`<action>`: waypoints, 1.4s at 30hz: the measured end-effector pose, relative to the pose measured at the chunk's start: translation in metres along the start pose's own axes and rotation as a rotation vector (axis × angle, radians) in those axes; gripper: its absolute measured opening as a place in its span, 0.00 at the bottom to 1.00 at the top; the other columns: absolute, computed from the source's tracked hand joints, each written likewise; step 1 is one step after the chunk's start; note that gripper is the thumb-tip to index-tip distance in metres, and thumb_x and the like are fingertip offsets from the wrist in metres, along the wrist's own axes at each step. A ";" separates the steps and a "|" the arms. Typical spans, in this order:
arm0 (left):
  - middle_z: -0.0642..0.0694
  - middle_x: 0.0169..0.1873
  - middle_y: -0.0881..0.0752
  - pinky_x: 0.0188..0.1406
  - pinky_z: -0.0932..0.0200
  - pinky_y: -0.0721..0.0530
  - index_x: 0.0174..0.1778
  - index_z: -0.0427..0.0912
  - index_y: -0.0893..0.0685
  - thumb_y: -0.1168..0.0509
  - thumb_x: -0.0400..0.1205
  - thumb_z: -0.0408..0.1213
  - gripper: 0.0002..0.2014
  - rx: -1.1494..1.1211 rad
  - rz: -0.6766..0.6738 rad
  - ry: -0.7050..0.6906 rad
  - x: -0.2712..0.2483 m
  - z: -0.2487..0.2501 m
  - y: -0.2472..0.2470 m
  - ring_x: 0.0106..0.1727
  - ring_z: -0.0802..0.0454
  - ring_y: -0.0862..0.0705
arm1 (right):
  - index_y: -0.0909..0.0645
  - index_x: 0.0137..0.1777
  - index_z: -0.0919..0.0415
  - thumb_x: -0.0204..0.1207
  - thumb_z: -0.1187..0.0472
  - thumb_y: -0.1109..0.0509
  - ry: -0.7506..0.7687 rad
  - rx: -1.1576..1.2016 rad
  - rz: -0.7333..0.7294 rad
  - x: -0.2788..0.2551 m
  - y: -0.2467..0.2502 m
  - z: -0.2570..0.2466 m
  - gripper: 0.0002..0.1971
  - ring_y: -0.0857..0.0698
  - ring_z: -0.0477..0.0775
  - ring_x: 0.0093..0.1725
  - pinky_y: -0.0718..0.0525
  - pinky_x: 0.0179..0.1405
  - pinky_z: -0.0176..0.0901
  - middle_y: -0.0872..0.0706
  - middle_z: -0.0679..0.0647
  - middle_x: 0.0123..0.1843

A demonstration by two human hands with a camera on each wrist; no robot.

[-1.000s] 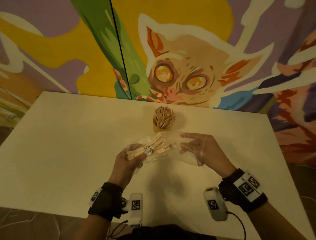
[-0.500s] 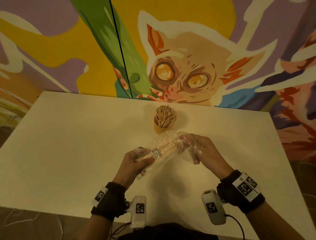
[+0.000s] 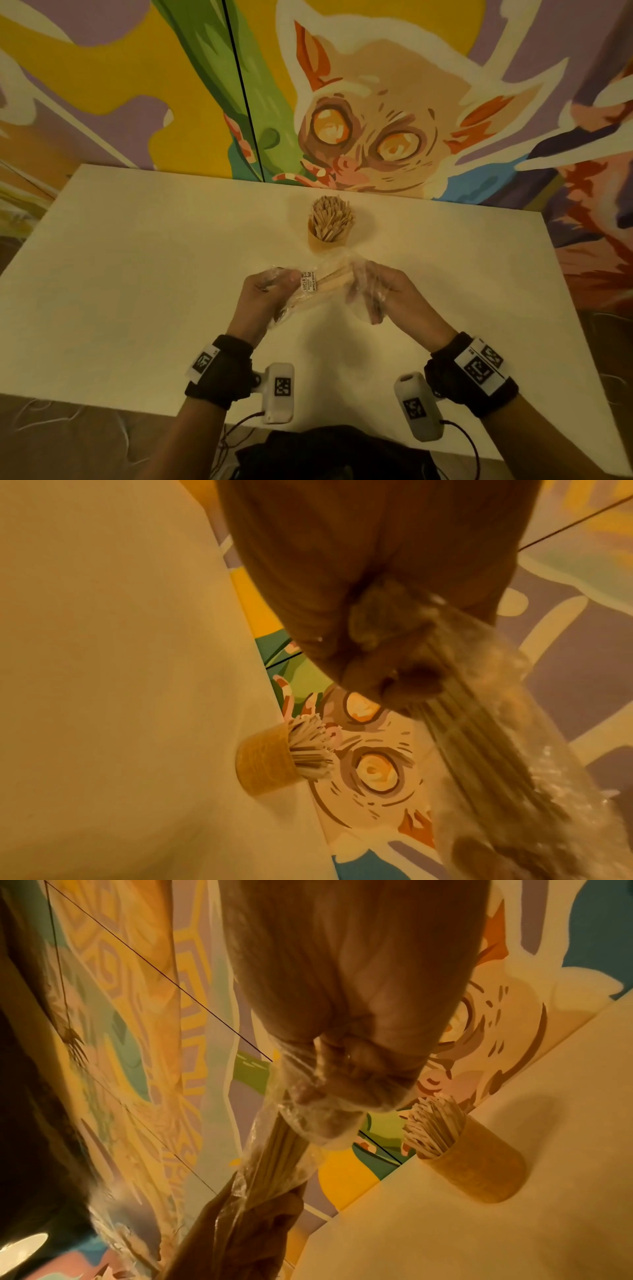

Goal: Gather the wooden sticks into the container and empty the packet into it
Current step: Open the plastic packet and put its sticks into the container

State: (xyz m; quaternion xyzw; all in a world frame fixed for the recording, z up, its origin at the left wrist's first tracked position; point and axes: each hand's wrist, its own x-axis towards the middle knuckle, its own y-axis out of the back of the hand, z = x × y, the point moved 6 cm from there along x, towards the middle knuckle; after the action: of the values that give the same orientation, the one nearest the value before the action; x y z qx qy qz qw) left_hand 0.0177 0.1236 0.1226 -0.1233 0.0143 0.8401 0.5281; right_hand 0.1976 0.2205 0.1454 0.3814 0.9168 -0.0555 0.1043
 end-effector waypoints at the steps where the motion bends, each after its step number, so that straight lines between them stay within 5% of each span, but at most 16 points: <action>1: 0.49 0.29 0.13 0.30 0.60 0.25 0.42 0.42 0.08 0.29 0.80 0.37 0.05 -0.004 0.030 -0.010 0.001 0.000 0.000 0.29 0.52 0.21 | 0.11 0.42 0.46 0.74 0.49 0.37 0.009 0.024 0.006 0.001 -0.002 -0.001 0.12 0.23 0.44 0.18 0.26 0.15 0.34 0.12 0.58 0.35; 5: 0.44 0.36 0.10 0.44 0.47 0.25 0.38 0.45 0.07 0.22 0.72 0.39 0.03 -0.006 0.024 -0.014 0.004 0.001 0.000 0.40 0.42 0.18 | 0.14 0.46 0.57 0.82 0.66 0.39 0.082 -0.024 0.098 -0.001 0.007 -0.009 0.11 0.22 0.49 0.22 0.25 0.19 0.35 0.13 0.53 0.33; 7: 0.42 0.35 0.11 0.43 0.45 0.27 0.38 0.44 0.07 0.21 0.71 0.41 0.06 0.013 -0.006 -0.007 0.006 0.002 0.003 0.39 0.40 0.20 | 0.14 0.51 0.62 0.85 0.61 0.40 0.094 -0.027 0.145 -0.002 0.011 -0.009 0.13 0.20 0.59 0.32 0.23 0.31 0.48 0.13 0.56 0.35; 9: 0.41 0.35 0.11 0.43 0.49 0.25 0.38 0.42 0.07 0.21 0.71 0.40 0.06 0.049 -0.025 -0.006 0.008 0.005 0.005 0.39 0.42 0.19 | 0.10 0.51 0.52 0.83 0.51 0.37 0.110 -0.007 0.149 -0.002 0.010 -0.009 0.14 0.22 0.63 0.36 0.25 0.35 0.54 0.12 0.54 0.35; 11: 0.45 0.35 0.10 0.40 0.59 0.21 0.37 0.43 0.07 0.23 0.73 0.33 0.01 0.089 -0.021 -0.017 0.009 0.011 0.005 0.38 0.50 0.14 | 0.09 0.44 0.43 0.78 0.43 0.32 0.119 -0.042 0.099 -0.001 0.004 -0.009 0.11 0.23 0.58 0.26 0.23 0.25 0.44 0.11 0.47 0.31; 13: 0.42 0.35 0.09 0.39 0.63 0.19 0.37 0.42 0.07 0.24 0.74 0.32 0.02 0.132 -0.007 -0.058 0.009 0.016 0.005 0.38 0.53 0.13 | 0.11 0.44 0.44 0.82 0.53 0.32 0.077 -0.063 0.074 -0.001 0.001 -0.005 0.09 0.26 0.55 0.20 0.26 0.18 0.37 0.12 0.48 0.29; 18: 0.45 0.35 0.08 0.34 0.65 0.18 0.43 0.38 0.10 0.23 0.73 0.32 0.05 0.168 -0.070 -0.076 0.002 0.028 -0.009 0.35 0.56 0.12 | 0.14 0.54 0.54 0.80 0.68 0.34 0.026 -0.142 0.077 0.001 0.003 0.004 0.11 0.26 0.66 0.21 0.26 0.22 0.43 0.13 0.52 0.31; 21: 0.47 0.38 0.09 0.21 0.60 0.22 0.48 0.45 0.11 0.20 0.68 0.36 0.14 0.262 -0.196 -0.040 -0.001 0.025 -0.018 0.29 0.54 0.16 | 0.17 0.58 0.68 0.82 0.80 0.42 0.014 -0.100 0.156 0.000 0.009 0.004 0.15 0.28 0.48 0.14 0.32 0.14 0.32 0.15 0.51 0.27; 23: 0.49 0.42 0.08 0.26 0.48 0.17 0.48 0.50 0.10 0.18 0.66 0.39 0.16 0.333 -0.204 -0.057 -0.002 0.026 -0.017 0.33 0.42 0.13 | 0.19 0.58 0.73 0.83 0.80 0.42 0.022 -0.049 0.177 -0.004 0.009 -0.001 0.12 0.28 0.40 0.13 0.32 0.15 0.33 0.17 0.51 0.25; 25: 0.54 0.38 0.08 0.25 0.54 0.18 0.45 0.52 0.09 0.19 0.67 0.36 0.13 0.334 -0.184 -0.075 0.000 0.029 -0.017 0.31 0.50 0.13 | 0.20 0.54 0.73 0.85 0.74 0.41 0.034 -0.015 0.176 -0.007 0.006 -0.008 0.08 0.29 0.40 0.13 0.31 0.16 0.33 0.20 0.67 0.26; 28: 0.53 0.26 0.12 0.18 0.67 0.28 0.41 0.49 0.09 0.21 0.69 0.31 0.09 0.332 -0.241 -0.036 0.001 0.034 -0.024 0.21 0.58 0.21 | 0.18 0.49 0.70 0.85 0.72 0.40 0.011 0.064 0.177 -0.012 0.001 -0.010 0.09 0.29 0.43 0.13 0.28 0.17 0.27 0.21 0.65 0.27; 32: 0.41 0.30 0.12 0.29 0.59 0.21 0.40 0.46 0.08 0.22 0.72 0.29 0.07 0.333 -0.326 0.007 0.003 0.033 -0.032 0.29 0.49 0.17 | 0.16 0.45 0.64 0.80 0.77 0.35 -0.027 0.215 0.197 -0.013 -0.008 -0.003 0.10 0.28 0.62 0.26 0.22 0.18 0.31 0.15 0.53 0.30; 35: 0.52 0.25 0.13 0.25 0.67 0.23 0.46 0.36 0.10 0.29 0.77 0.24 0.06 0.246 -0.255 -0.026 0.003 0.036 -0.035 0.23 0.59 0.19 | 0.17 0.45 0.65 0.78 0.83 0.38 -0.025 0.298 0.245 -0.010 -0.004 0.001 0.14 0.32 0.68 0.37 0.21 0.21 0.33 0.13 0.49 0.33; 38: 0.48 0.22 0.19 0.23 0.57 0.35 0.43 0.36 0.11 0.32 0.81 0.30 0.05 0.059 -0.068 -0.076 0.007 0.034 -0.023 0.19 0.51 0.29 | 0.16 0.43 0.67 0.78 0.86 0.41 0.039 0.325 0.293 -0.009 0.007 -0.003 0.17 0.30 0.62 0.27 0.24 0.18 0.32 0.16 0.54 0.32; 40: 0.41 0.28 0.19 0.24 0.56 0.36 0.42 0.38 0.12 0.31 0.80 0.34 0.05 -0.068 0.022 -0.065 0.009 0.030 -0.014 0.27 0.43 0.30 | 0.19 0.50 0.76 0.81 0.79 0.39 0.073 0.307 0.304 -0.008 0.012 -0.008 0.07 0.26 0.57 0.19 0.28 0.14 0.30 0.16 0.48 0.29; 42: 0.38 0.30 0.19 0.21 0.63 0.32 0.43 0.40 0.12 0.32 0.78 0.34 0.04 -0.109 0.060 -0.061 0.009 0.027 -0.010 0.29 0.41 0.32 | 0.20 0.50 0.76 0.82 0.65 0.33 0.089 0.257 0.329 -0.009 0.015 -0.008 0.10 0.26 0.47 0.16 0.33 0.12 0.30 0.19 0.47 0.25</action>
State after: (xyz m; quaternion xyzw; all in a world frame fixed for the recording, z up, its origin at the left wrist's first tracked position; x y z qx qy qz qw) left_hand 0.0179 0.1406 0.1477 -0.1257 -0.0442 0.8583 0.4955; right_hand 0.2128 0.2265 0.1552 0.5383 0.8312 -0.1370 0.0218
